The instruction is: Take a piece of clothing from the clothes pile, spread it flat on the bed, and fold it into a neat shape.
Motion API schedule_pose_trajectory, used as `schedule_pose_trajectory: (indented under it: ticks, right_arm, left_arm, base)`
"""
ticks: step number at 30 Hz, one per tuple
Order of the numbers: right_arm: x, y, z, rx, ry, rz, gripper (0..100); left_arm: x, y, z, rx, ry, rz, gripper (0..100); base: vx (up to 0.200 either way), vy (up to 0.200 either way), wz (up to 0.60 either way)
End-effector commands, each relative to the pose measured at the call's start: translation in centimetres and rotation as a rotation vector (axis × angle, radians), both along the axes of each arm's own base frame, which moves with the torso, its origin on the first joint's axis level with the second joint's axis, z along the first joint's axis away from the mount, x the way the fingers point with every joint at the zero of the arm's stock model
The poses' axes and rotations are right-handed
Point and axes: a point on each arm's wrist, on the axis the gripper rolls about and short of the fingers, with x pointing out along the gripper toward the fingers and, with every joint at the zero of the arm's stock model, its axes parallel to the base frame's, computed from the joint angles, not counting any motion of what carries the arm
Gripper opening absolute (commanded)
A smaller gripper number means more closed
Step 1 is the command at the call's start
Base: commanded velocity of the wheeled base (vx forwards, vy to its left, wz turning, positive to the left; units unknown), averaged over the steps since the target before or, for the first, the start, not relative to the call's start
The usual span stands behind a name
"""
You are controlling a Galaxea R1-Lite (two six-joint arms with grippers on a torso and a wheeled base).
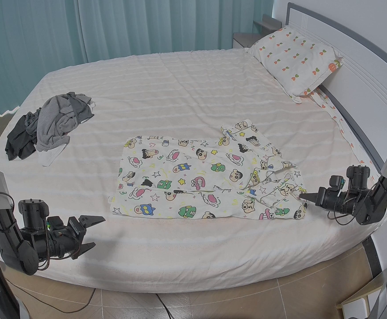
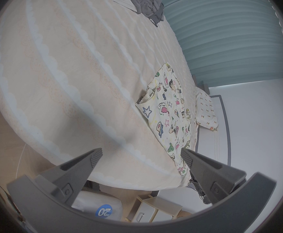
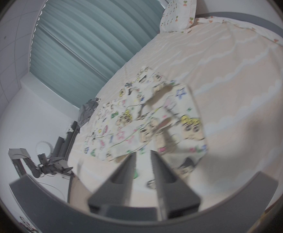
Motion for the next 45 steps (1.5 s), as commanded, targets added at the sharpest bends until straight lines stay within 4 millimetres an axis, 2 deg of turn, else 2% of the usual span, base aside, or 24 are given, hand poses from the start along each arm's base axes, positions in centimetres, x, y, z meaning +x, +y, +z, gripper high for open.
schedule_pose_trajectory:
  ticks: [1,6,9,12,18,30,35,45]
  right_arm:
    - [-2.6,4.1,2.7,0.070,0.023,0.072,100]
    - [-2.4,6.2,3.3,0.166,0.020,0.009,100]
    - [-1.4,7.4,1.5,0.214,0.012,-0.097,100]
    - [-0.9,7.4,-0.1,0.213,-0.043,-0.151,100]
    - [-0.9,7.2,-1.6,0.205,-0.017,-0.167,100]
    - [-0.9,7.0,-2.2,0.199,-0.002,-0.180,100]
    - [-0.5,6.6,-3.2,0.194,-0.011,-0.192,100]
    - [0.5,6.4,-4.1,0.194,-0.020,-0.200,100]
  left_arm:
    - [0.0,-0.1,-0.1,0.000,0.003,-0.002,100]
    - [0.0,-0.1,-0.2,0.002,0.005,-0.003,100]
    - [0.0,-0.1,-0.2,0.019,-0.001,-0.011,100]
    - [-0.2,-0.1,-0.3,0.024,0.003,-0.017,100]
    - [-0.2,-0.1,-0.3,0.024,0.003,-0.017,100]
    - [-0.2,-0.1,-0.3,0.024,0.003,-0.017,100]
    - [-0.1,-0.1,-0.4,0.024,0.006,-0.017,100]
    - [-0.1,-0.1,-0.5,0.025,0.006,-0.016,100]
  base:
    - [0.000,0.000,0.00]
    - [0.000,0.000,0.00]
    - [0.000,0.000,0.00]
    - [0.000,0.000,0.00]
    - [0.000,0.000,0.00]
    - [0.000,0.000,0.00]
    - [0.000,0.000,0.00]
    - [0.000,0.000,0.00]
